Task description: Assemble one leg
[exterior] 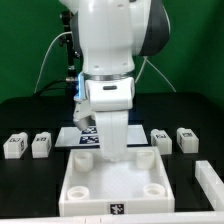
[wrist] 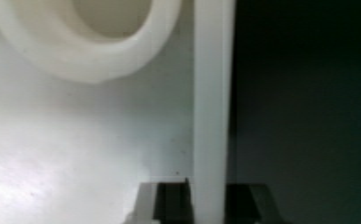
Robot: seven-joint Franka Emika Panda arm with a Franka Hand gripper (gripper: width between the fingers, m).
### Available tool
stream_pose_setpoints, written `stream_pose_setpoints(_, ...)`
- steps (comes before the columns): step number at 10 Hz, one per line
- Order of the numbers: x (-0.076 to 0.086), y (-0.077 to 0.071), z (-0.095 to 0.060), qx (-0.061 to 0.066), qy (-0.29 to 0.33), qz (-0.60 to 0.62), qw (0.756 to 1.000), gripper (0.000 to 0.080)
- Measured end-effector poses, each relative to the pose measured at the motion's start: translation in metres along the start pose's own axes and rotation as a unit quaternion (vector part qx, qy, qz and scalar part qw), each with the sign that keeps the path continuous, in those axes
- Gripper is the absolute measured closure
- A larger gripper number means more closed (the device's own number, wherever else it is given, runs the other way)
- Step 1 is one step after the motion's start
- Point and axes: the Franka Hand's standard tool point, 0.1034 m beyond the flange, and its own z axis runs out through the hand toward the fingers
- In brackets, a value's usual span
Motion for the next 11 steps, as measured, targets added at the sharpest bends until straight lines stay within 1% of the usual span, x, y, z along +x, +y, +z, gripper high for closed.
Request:
stream_pose_setpoints(1,0.009,0.004,0.0,-0.003,0.002,0.0,1.0,0.0739)
stream_pose_setpoints(2,0.017,0.008,0.0,-0.008,0.005,-0.006,1.0,0.0739)
stream_pose_setpoints(3,0.026,0.014,-0.001,-0.008,0.007,0.001,1.0,0.0739)
stream_pose_setpoints(4,0.035,0.021,0.001,-0.014,0.012,-0.009,1.0,0.0739)
stream_pose_setpoints(5,0.04,0.024,0.005,-0.02,0.017,-0.017,1.0,0.0739)
stream_pose_setpoints(7,0.049,0.024,0.009,-0.015,0.02,-0.018,1.0,0.0739)
stream_pose_setpoints(9,0.051,0.025,0.013,-0.009,0.021,-0.021,1.0,0.074)
stream_pose_setpoints(10,0.051,0.024,0.014,-0.009,0.022,-0.022,0.999,0.0742)
stream_pose_setpoints(11,0.051,0.024,0.014,-0.011,0.022,-0.021,0.999,0.0742)
